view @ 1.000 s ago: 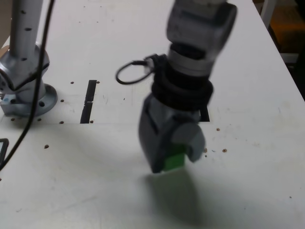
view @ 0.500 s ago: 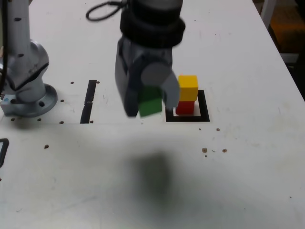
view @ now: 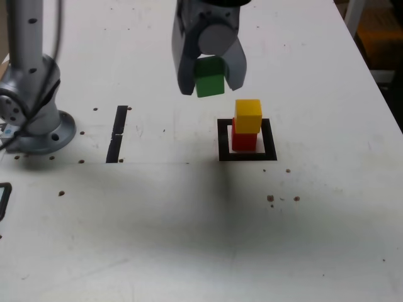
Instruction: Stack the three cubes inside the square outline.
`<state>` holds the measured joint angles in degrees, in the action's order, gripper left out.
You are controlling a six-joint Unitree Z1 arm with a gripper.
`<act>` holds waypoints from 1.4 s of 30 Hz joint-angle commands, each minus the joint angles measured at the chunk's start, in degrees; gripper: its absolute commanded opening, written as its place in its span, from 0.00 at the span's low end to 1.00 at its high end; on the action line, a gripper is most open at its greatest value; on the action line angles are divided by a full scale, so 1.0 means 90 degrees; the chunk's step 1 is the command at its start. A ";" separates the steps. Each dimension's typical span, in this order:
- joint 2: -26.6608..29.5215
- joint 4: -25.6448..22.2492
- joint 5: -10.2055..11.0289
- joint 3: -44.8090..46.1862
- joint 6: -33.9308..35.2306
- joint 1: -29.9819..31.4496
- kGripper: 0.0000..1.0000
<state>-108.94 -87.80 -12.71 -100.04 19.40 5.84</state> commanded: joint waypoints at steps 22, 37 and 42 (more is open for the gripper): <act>-0.0953 0.0103 -0.0073 -0.0897 -0.0486 -0.0335 0.31; -0.1174 0.0296 -0.0107 -0.0906 -0.0578 -0.0339 0.41; -0.1185 0.0342 -0.0072 -0.0847 -0.0653 -0.0381 0.46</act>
<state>-119.32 -84.71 -13.46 -107.67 13.70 2.66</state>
